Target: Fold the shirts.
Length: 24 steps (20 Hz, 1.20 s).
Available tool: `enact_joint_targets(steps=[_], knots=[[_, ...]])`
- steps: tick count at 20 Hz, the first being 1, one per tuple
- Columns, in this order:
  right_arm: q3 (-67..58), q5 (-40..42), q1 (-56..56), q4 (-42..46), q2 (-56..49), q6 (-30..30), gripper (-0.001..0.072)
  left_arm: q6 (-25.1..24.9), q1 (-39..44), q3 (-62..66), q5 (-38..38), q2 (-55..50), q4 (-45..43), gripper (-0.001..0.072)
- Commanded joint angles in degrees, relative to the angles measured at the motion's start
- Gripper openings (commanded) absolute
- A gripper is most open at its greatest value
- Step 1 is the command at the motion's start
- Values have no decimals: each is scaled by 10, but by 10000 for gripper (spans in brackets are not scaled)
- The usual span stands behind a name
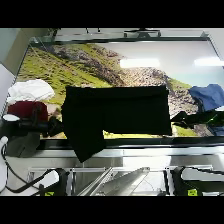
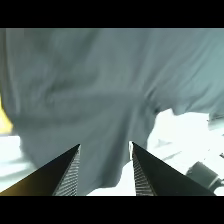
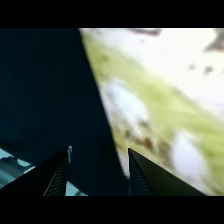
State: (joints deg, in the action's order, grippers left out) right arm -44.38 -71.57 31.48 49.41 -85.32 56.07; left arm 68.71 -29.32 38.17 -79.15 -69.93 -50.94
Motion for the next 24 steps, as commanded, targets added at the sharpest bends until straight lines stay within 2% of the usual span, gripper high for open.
enact_joint_targets(steps=[1,5,8,14,18,19,20,21,24], knots=[[50,67,-40,23,0,-3,435,34,-1,-87,25,71,-71,337],[50,82,-75,-15,1,-17,435,48,-1,-143,41,107,-80,337],[50,84,-76,-48,1,-37,435,57,14,-143,54,88,-80,336],[50,77,-75,-51,1,-42,435,44,158,-134,179,-33,-29,336],[50,55,-54,-50,1,-43,435,44,163,-83,151,-42,-31,334],[50,51,-44,-48,1,-43,435,44,157,-78,149,-30,-31,278],[50,47,-32,-47,1,-43,435,42,150,-78,150,-15,-31,91],[50,40,-23,-46,1,-45,435,39,146,-79,150,-2,-30,35],[50,2,-20,-37,0,-56,428,35,137,-91,151,43,-29,34]])
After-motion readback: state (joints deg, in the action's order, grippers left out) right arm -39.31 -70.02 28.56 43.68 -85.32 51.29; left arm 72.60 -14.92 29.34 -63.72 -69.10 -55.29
